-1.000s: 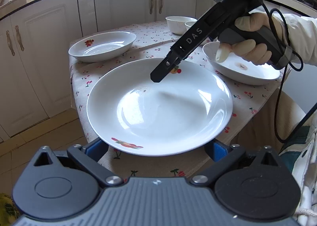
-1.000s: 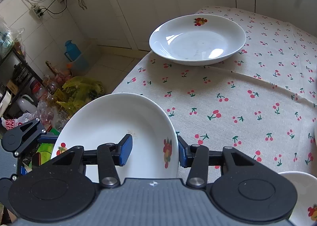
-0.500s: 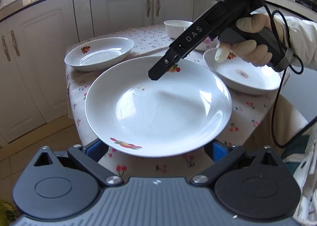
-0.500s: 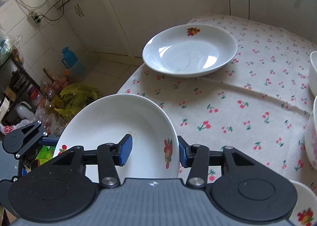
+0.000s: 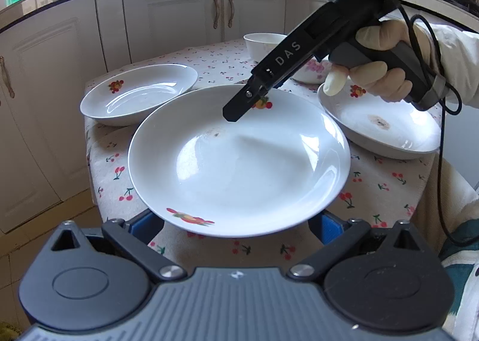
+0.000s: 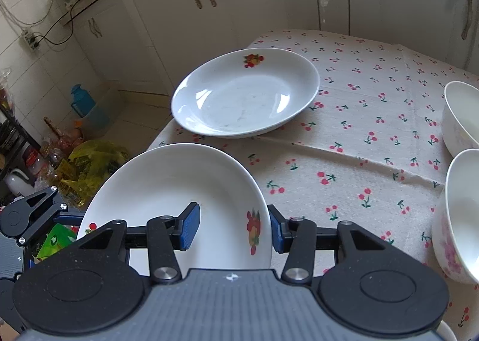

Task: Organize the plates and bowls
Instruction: 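Lift the gripped plate with the right tool toward the large white plate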

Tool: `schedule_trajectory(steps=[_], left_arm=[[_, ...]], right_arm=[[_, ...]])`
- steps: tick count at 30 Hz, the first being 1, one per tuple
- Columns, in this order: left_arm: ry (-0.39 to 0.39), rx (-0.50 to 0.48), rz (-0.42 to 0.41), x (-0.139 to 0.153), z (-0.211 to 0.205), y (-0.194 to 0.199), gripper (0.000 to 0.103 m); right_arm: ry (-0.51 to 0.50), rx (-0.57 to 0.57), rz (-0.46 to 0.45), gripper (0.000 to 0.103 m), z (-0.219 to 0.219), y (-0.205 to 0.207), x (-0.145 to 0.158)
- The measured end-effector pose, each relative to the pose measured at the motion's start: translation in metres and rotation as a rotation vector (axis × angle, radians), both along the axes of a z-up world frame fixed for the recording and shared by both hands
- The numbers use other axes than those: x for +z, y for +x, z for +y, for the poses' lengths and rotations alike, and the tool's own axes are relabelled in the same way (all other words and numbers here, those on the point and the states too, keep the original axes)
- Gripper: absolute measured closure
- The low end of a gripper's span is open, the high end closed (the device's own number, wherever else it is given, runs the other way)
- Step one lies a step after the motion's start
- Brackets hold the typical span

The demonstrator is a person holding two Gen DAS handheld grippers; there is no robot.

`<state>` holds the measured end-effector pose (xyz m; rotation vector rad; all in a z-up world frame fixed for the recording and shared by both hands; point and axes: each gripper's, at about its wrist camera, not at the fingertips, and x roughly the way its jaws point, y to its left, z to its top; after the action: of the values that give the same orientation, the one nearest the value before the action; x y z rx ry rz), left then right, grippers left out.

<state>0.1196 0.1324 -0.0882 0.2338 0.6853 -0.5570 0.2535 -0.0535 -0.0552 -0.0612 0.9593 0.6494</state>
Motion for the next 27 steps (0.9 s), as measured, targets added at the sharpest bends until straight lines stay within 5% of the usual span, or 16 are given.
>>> schedule_trajectory(steps=[27], left_arm=[[0.001,-0.015,0.006,-0.0007,-0.0037,0.0066,0.002]], right_arm=[[-0.03,-0.04,0.01,0.045,-0.0065,0.0099,-0.0057]])
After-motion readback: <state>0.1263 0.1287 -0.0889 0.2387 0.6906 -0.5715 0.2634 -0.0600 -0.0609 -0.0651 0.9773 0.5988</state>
